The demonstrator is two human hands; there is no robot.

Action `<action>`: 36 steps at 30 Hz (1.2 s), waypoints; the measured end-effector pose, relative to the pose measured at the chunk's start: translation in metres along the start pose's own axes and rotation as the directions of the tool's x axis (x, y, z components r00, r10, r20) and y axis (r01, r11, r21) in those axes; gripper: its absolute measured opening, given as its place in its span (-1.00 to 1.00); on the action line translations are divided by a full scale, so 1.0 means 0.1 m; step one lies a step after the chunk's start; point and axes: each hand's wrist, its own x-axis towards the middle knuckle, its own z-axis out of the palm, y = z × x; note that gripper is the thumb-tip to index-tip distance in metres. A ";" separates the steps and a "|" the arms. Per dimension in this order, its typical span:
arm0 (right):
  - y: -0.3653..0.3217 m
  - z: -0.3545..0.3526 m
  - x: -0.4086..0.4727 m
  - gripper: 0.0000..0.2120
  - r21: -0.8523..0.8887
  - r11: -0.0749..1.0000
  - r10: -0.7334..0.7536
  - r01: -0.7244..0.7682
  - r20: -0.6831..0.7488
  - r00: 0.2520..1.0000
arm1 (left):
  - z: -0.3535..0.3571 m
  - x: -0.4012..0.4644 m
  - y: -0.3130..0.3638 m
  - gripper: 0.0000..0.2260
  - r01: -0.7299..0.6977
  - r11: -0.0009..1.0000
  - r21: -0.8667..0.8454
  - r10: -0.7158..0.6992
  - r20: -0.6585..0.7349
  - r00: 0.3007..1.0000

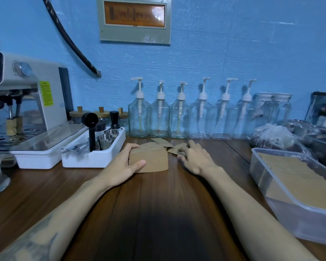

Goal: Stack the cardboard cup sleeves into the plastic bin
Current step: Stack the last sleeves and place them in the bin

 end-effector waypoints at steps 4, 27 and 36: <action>-0.01 -0.05 0.20 -0.58 -0.058 0.998 -0.010 0.014 0.067 0.998 | 0.01 0.02 -0.01 -0.59 0.008 1.000 0.001 -0.008 0.005 1.000; 0.30 -0.21 0.30 -0.44 -0.145 0.989 0.065 -0.017 0.337 0.939 | 0.03 0.06 -0.02 -0.60 -0.006 1.000 -0.027 0.006 0.003 1.000; 0.34 -0.22 0.09 -0.60 0.320 0.946 0.025 -0.056 0.101 0.995 | 0.02 0.05 -0.03 -0.59 -0.011 1.000 0.010 0.011 0.001 1.000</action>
